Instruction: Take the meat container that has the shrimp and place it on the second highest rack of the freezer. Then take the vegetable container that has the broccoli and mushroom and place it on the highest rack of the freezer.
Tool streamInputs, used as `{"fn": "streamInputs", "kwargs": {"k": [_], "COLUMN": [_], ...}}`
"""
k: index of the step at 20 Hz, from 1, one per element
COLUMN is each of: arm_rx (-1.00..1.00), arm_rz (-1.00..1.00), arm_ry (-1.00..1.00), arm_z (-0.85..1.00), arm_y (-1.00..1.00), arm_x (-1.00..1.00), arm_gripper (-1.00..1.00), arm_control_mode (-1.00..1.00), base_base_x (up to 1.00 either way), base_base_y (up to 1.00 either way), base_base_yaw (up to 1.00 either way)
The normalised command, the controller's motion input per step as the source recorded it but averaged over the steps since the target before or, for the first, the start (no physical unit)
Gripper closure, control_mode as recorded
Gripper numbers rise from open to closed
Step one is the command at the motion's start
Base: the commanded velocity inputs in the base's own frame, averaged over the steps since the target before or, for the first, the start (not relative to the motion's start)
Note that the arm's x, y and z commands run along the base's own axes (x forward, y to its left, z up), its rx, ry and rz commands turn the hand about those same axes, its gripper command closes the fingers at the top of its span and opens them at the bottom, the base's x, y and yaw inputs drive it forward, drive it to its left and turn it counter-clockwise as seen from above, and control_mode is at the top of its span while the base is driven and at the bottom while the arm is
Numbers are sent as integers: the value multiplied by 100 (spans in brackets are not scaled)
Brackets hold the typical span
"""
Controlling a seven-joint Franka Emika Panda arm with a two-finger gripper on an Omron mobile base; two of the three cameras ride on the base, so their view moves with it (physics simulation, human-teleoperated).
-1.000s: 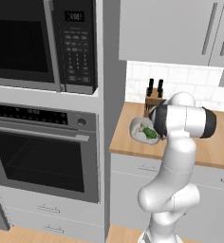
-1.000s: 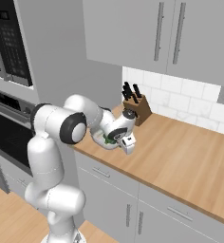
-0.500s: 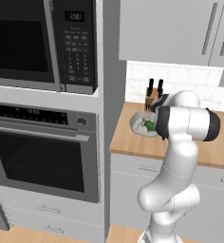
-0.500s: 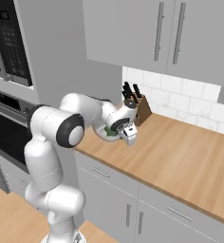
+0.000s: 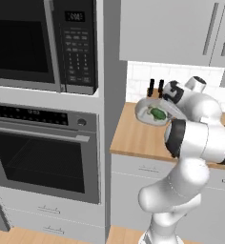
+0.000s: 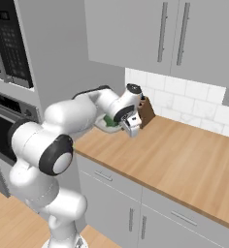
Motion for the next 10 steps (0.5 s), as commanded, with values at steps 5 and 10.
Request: {"fn": "streamInputs", "kwargs": {"k": [5, 10], "arm_rx": [15, 6], "arm_rz": [6, 22], "arm_ry": [-5, 0], "arm_z": [66, 98], "arm_y": [9, 34], "arm_x": [-98, -86], "arm_gripper": [100, 100], "arm_control_mode": [-100, -100], "base_base_x": [0, 0], "base_base_y": [0, 0], "base_base_yaw": [0, 0]}}
